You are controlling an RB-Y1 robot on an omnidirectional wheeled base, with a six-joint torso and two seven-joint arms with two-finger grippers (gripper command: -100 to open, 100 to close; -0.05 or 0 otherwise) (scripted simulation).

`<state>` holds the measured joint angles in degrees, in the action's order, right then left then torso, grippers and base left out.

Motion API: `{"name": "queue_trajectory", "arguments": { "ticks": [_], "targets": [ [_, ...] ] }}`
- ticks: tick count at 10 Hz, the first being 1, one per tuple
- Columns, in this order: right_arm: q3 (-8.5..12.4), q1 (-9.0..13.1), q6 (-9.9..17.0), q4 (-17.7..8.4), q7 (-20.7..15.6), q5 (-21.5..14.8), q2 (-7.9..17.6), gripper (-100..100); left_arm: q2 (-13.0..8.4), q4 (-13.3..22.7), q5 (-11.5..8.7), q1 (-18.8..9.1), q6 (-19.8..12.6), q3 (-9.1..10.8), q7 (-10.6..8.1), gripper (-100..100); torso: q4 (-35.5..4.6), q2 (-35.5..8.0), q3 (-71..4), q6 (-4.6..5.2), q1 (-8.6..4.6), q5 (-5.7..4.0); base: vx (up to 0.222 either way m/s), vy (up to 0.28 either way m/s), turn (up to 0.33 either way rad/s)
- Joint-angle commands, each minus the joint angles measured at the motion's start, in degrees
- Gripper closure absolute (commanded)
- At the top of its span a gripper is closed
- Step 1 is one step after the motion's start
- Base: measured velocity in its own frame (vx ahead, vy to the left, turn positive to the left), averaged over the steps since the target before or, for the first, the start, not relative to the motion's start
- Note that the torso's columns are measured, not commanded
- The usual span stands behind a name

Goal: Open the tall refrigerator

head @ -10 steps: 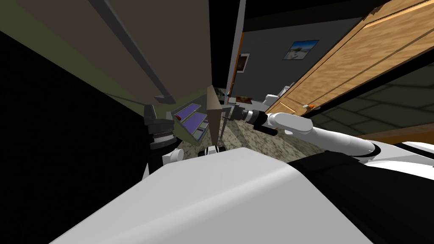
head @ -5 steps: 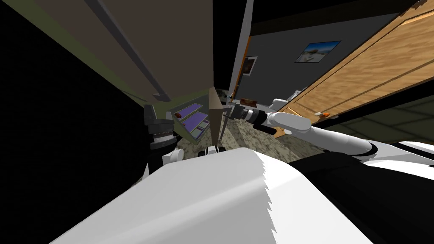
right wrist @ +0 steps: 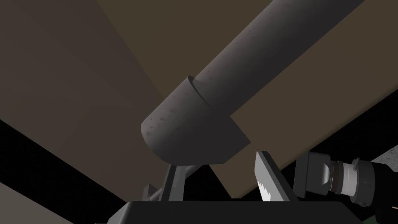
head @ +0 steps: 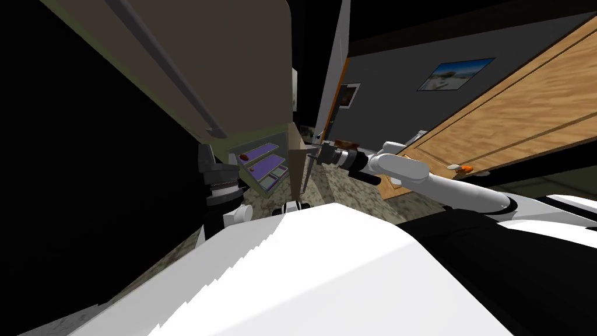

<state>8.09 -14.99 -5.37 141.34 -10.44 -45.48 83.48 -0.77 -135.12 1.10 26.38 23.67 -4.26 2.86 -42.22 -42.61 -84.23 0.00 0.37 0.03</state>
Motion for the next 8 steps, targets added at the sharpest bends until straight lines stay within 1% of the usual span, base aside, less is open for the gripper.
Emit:
{"name": "queue_trajectory", "arguments": {
  "ticks": [1,2,3,4,5,6,7,8],
  "targets": [
    [-0.25,-0.17,-1.27,0.41,0.11,-0.04,-0.07,100,-0.01,0.0,0.0,0.0,0.0,0.01,0.0,0,0.06,0.1,-0.08,-0.14,-0.24,-0.04,-0.008,-0.21,0.163],
    [-0.35,0.12,-1.7,0.36,0.14,-0.12,-0.19,100,0.0,0.0,0.0,0.01,0.0,0.01,0.0,0,0.08,0.14,-0.09,-0.04,-0.07,-0.03,-0.011,-0.252,0.211],
    [-0.35,0.12,-1.7,0.36,0.14,-0.12,-0.19,100,-0.01,0.0,0.0,0.0,0.0,0.01,0.0,0,0.11,0.16,-0.1,-0.15,-0.17,-0.02,-0.004,-0.223,0.137],
    [-0.45,0.4,-2.13,0.32,0.18,-0.2,-0.31,100,0.0,0.0,0.0,0.01,0.0,0.01,0.0,0,0.12,0.14,-0.07,0.01,-0.09,-0.04,-0.011,-0.253,0.226],
    [-0.55,0.69,-2.56,0.27,0.22,-0.28,-0.43,100,-0.01,0.0,0.0,0.0,0.0,0.01,0.0,0,0.11,0.15,-0.1,-0.17,-0.15,-0.01,-0.028,-0.333,0.407],
    [-0.55,0.69,-2.56,0.27,0.22,-0.28,-0.43,100,-0.02,0.0,0.0,0.0,0.0,0.01,0.0,0,0.11,0.16,-0.11,-0.22,-0.17,-0.02,-0.012,-0.286,0.229],
    [-0.65,0.98,-3.0,0.23,0.26,-0.37,-0.55,100,-0.01,0.0,0.0,0.01,0.0,0.01,0.0,0,0.1,0.15,-0.08,-0.03,-0.01,0.0,-0.016,-0.294,0.264],
    [0.38,0.92,-2.36,-0.31,0.24,-0.2,-0.7,100,-0.01,0.0,0.0,0.01,0.0,0.01,0.0,0,0.07,0.12,-0.09,-0.11,-0.05,0.02,0.0,-0.157,0.077]
  ]
}}
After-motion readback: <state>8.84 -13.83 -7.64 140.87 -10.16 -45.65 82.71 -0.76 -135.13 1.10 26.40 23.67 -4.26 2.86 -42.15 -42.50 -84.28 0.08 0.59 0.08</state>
